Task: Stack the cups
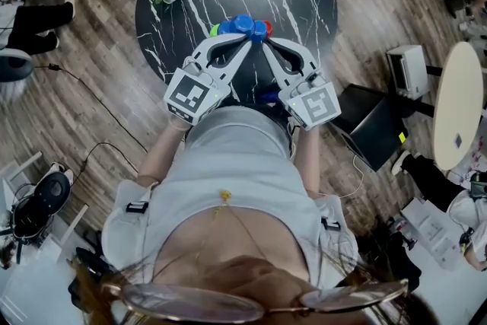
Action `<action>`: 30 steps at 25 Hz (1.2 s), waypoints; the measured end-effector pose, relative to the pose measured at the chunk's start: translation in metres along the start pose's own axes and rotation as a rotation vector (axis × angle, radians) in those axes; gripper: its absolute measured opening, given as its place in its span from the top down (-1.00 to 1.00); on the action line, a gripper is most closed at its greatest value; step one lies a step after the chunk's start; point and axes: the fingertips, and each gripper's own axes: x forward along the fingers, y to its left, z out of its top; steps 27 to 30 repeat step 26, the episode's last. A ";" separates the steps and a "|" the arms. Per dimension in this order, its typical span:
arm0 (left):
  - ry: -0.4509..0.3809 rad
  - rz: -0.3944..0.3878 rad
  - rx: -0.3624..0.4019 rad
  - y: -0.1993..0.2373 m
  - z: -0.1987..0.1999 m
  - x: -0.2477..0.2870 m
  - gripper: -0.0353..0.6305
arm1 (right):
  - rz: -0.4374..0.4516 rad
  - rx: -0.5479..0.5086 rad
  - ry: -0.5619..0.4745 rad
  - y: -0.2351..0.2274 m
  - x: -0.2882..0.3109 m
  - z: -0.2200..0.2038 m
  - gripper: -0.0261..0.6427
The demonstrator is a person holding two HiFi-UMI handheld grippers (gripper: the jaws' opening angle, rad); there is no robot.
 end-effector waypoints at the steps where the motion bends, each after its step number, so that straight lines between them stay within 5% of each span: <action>1: -0.003 -0.001 0.003 0.000 0.001 0.000 0.80 | 0.002 -0.002 -0.002 0.001 0.000 0.001 0.87; 30: 0.009 -0.012 0.005 -0.003 -0.005 -0.004 0.80 | -0.002 -0.015 0.027 0.009 -0.003 0.004 0.87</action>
